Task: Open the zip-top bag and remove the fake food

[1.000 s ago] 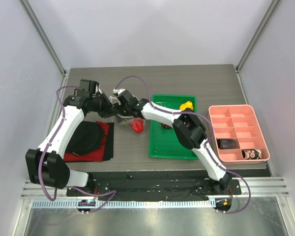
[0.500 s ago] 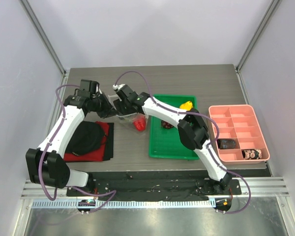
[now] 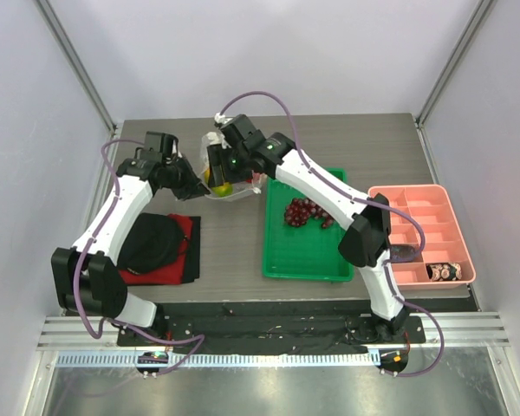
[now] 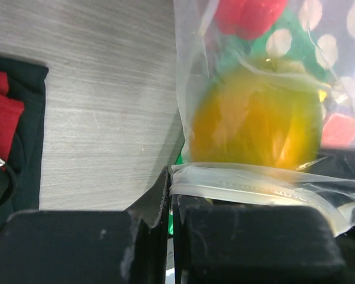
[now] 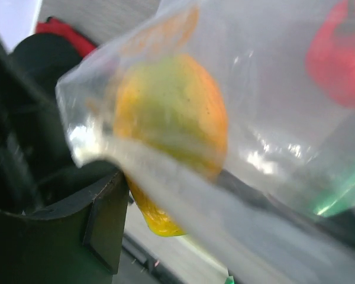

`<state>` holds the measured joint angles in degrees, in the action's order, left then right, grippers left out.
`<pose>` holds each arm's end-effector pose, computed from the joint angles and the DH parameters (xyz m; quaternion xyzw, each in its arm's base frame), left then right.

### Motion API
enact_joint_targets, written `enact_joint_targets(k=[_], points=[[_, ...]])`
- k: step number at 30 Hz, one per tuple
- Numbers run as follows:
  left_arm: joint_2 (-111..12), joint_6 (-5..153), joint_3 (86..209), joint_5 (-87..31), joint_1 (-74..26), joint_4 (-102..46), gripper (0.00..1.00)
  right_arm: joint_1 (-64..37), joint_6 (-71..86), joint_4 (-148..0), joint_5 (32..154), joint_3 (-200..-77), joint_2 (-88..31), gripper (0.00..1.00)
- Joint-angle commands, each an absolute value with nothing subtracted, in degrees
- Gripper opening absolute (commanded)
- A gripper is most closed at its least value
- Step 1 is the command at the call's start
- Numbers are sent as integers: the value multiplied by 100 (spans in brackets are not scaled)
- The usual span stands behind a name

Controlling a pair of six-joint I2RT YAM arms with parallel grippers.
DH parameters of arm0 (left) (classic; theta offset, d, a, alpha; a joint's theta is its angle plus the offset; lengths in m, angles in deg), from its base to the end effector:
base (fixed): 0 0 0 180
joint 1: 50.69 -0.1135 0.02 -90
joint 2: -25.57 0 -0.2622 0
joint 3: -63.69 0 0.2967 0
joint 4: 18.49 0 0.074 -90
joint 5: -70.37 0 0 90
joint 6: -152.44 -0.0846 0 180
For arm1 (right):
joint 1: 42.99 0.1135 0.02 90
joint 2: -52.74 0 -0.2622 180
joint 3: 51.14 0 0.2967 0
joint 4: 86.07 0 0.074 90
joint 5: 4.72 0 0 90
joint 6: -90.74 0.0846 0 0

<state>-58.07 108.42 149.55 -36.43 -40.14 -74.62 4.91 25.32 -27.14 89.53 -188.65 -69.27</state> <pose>0.3679 -0.0934 0.2603 -0.2431 0.9098 -0.2675 0.2041 0.3707 0.4196 0.3063 -0.1999 0.8960 0.2610 0.2985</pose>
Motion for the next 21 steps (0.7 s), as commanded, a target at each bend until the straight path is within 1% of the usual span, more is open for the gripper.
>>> enact_joint_targets(k=[1, 3, 5, 8, 13, 15, 18, 19, 21], points=[[-5740, 10779, 15314, -3352, -4014, -7410, 0, 350, 2913, -2247, 9557, -18815, -6319, 4], [-5696, 10797, 15358, -3291, -4014, -7392, 0, 324, 2825, -2220, 9487, -18491, -6082, 2], [-5714, 10823, 15411, -3299, -4031, -7375, 0, 315, 2755, -2220, 9600, -18375, -5924, 2], [-5793, 10823, 15507, -3325, -4032, -7401, 0, 324, 2789, -2228, 10354, -18313, -5861, 1], [-5898, 10762, 15552, -3255, -4049, -7419, 0, 315, 2930, -2281, 10682, -18321, -5528, 1], [-5942, 10744, 15569, -3255, -4075, -7419, 0, 306, 2956, -2211, 10463, -18462, -5292, 1], [-5969, 10709, 15744, -3211, -4093, -7515, 0, 140, 3079, -1993, 9726, -18480, -4966, 1], [-5969, 10683, 15823, -3203, -4093, -7559, 0, 78, 3123, -1887, 9262, -18436, -4713, 1], [-5960, 10665, 16086, -3255, -4102, -7682, 0, -150, 3211, -1693, 8908, -18034, -4395, 1]])
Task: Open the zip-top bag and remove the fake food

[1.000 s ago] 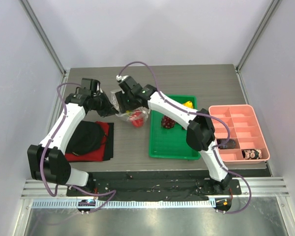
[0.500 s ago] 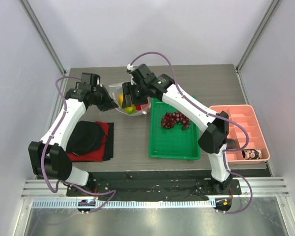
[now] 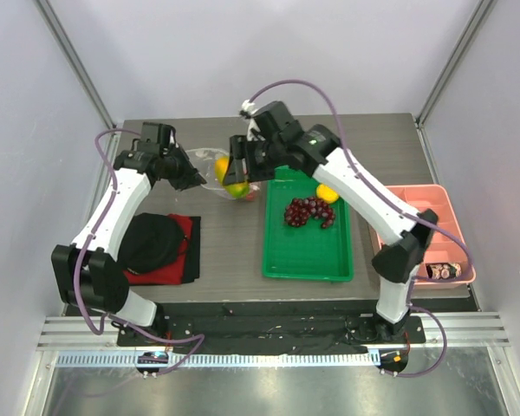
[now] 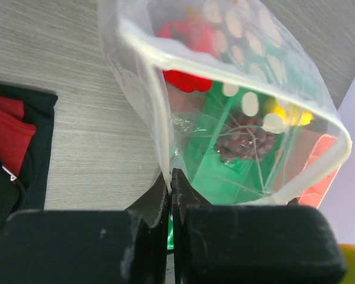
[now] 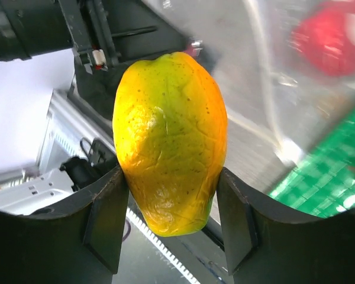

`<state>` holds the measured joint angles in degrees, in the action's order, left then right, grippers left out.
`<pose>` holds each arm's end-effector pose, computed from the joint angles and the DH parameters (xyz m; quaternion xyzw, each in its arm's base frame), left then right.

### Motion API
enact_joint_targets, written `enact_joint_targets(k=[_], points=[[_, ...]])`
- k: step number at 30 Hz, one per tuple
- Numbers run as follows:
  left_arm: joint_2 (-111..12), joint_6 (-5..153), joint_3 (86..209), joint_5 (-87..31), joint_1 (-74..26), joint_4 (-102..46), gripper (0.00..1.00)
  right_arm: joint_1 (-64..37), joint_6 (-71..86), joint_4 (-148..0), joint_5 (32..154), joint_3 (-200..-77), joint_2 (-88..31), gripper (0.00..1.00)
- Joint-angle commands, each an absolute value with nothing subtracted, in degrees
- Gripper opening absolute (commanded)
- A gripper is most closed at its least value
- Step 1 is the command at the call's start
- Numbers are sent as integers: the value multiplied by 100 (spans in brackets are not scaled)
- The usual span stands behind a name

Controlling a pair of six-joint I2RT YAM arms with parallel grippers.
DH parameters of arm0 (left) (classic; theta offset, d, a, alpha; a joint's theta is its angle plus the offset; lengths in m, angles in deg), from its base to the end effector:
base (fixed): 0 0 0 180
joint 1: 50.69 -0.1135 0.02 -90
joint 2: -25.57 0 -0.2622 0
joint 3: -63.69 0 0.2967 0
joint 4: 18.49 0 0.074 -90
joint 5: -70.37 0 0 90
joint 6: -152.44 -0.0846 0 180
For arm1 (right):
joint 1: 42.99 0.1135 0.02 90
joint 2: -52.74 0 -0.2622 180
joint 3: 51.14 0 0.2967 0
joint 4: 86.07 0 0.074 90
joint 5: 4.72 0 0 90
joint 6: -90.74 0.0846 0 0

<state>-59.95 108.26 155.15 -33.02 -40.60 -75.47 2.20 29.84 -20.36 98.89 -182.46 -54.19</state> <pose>0.3834 -0.0881 0.2841 -0.2502 0.9031 -0.2523 0.2410 0.3269 0.3573 0.3837 -0.1750 0.8890 0.3332 0.2610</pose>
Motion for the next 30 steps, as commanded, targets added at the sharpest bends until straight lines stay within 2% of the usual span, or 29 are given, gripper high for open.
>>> enact_joint_targets(k=[1, 4, 8, 10, 13, 17, 21, 24, 25, 30], points=[[-5943, 10665, 16157, -3281, -4102, -7700, 0, -247, 3229, -1692, 8741, -17762, -4011, 2], [-5995, 10683, 16430, -3396, -4093, -7709, 0, -563, 3291, -1762, 8328, -16462, -3264, 2], [-6153, 10753, 16589, -3597, -4093, -7570, 0, -994, 3326, -2148, 8352, -14671, -2462, 2], [-6197, 10770, 16475, -3851, -4102, -7314, 0, -1117, 3177, -2447, 8370, -14106, -2276, 2], [-6250, 10534, 16465, -3897, -4102, -7225, 0, -1109, 3018, -3430, 8449, -12483, -1837, 3], [-6076, 10489, 16476, -3993, -4093, -7270, 0, -1109, 3229, -3854, 8081, -11810, -1424, 6], [-5628, 10717, 15896, -4362, -4093, -6366, 0, -1109, 3282, -3986, 7597, -11195, -1273, 10], [-5416, 10700, 15482, -4266, -4128, -5741, 0, -1100, 3352, -4310, 7553, -10659, -1274, 19], [-5433, 10709, 15464, -4292, -4154, -5670, 0, -1109, 3387, -4433, 7701, -10553, -1273, 29], [-5775, 10779, 15867, -5135, -4181, -5652, 0, -1118, 3133, -4943, 7571, -10218, -1317, 46]])
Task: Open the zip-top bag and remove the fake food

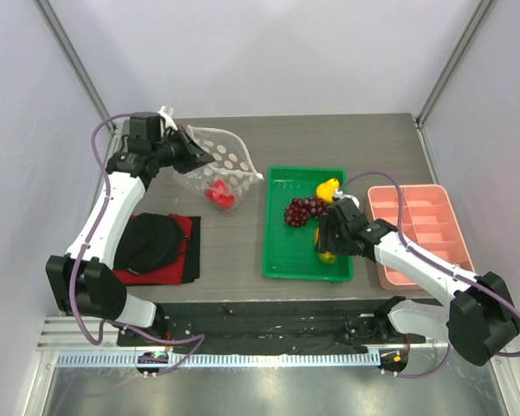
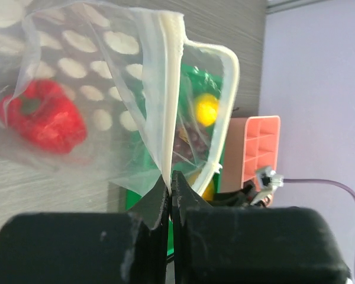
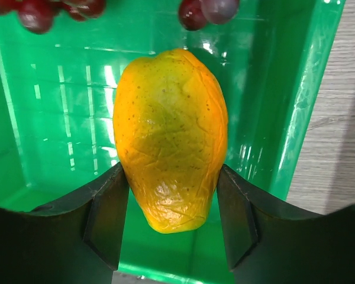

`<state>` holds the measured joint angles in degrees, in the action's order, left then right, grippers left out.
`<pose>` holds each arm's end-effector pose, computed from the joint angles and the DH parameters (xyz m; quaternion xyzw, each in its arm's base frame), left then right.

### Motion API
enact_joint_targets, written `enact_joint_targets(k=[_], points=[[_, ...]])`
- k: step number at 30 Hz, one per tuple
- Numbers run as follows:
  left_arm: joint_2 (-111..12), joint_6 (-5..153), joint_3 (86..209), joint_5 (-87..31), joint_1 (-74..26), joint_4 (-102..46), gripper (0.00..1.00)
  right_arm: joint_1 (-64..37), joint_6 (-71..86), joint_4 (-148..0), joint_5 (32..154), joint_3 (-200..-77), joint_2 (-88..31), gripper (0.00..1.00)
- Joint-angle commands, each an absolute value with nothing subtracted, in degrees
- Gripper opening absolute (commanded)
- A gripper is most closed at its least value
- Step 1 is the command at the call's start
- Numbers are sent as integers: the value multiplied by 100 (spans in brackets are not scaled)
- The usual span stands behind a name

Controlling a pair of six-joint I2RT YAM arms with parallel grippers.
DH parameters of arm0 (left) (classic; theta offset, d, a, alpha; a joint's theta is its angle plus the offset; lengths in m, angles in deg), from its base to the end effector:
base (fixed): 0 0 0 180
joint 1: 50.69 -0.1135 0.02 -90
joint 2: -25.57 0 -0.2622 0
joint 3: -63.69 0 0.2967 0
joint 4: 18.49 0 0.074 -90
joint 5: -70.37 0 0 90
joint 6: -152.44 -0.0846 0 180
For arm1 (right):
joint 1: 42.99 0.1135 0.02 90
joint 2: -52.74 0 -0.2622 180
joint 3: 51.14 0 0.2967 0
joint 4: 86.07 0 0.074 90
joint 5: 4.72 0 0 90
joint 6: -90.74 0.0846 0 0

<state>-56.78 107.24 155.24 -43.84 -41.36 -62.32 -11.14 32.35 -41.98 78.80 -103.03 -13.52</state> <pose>0.3914 -0.0995 0.3349 -0.1709 0.8544 -0.3721 0.3200 0.2467 0.1420 0.1452 0.0133 0.9609 0.0964 0.2594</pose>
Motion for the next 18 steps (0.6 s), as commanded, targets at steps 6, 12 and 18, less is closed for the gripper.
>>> enact_joint_targets(k=[6, 12, 18], points=[[-5802, 10595, 16508, -5110, -4181, -6238, 0, -1118, 2948, -4655, 7614, -10569, -1370, 100], [-5644, 10217, 16554, -5286, -4181, -6461, 0, -1118, 2527, -4319, 7956, -11456, -1204, 100], [-5907, 9708, 16448, -5373, -4181, -6882, 0, -1100, 1982, -5163, 8448, -12747, -1763, 85]])
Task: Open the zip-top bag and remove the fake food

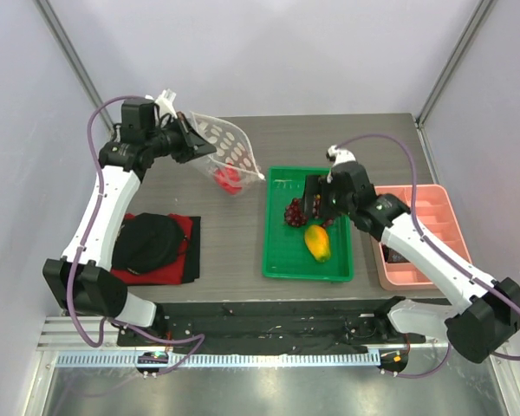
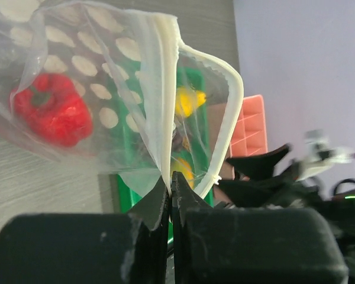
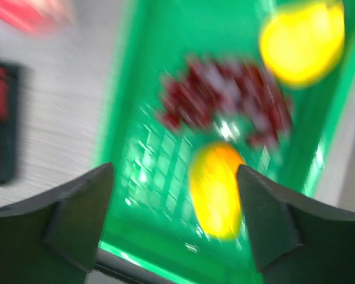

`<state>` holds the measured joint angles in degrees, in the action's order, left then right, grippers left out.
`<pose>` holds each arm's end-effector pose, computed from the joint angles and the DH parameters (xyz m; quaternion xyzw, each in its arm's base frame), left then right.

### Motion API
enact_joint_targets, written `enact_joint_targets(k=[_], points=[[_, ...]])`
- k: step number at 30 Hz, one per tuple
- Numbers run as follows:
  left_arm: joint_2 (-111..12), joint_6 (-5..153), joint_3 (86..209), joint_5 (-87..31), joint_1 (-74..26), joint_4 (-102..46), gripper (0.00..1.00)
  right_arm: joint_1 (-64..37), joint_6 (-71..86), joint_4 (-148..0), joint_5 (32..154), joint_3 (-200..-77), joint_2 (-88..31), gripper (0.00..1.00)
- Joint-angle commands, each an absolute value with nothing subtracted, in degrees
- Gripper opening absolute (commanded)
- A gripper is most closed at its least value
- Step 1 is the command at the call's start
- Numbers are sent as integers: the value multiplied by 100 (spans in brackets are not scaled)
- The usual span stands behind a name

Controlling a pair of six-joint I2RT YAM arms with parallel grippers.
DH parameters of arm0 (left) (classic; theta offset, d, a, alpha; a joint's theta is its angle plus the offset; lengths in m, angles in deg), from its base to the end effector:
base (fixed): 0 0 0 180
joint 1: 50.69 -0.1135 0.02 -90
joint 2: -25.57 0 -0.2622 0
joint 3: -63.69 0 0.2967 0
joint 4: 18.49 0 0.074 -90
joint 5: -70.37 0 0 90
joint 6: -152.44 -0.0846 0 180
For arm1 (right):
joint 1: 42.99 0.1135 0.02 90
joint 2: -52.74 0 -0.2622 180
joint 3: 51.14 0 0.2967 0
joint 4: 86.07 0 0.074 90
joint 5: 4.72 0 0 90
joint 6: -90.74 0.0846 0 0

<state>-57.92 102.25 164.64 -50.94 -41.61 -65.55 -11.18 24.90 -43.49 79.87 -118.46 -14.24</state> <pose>0.3885 -0.1066 0.3908 -0.0896 0.8384 -0.4128 0.3444 0.2857 0.1679 0.2502 -0.0419 0.9126 0.1516 0.3773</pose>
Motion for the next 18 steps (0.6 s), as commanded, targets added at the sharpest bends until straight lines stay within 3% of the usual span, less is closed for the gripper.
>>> enact_joint_targets(k=[1, 10, 12, 18], points=[[-5925, 9672, 16431, -5391, -4190, -6935, 0, -1091, 1877, -5251, 8884, -13141, -1914, 84], [-6145, 9549, 16150, -5628, -4181, -6935, 0, -11, 1251, -4866, 8968, -15962, -3777, 61], [-6092, 9540, 16079, -5689, -4181, -6901, 0, 129, 1225, -4672, 9038, -16334, -4252, 40], [-5829, 9426, 15746, -5733, -4181, -6892, 0, 210, 1050, -4567, 9073, -16976, -5226, 31]])
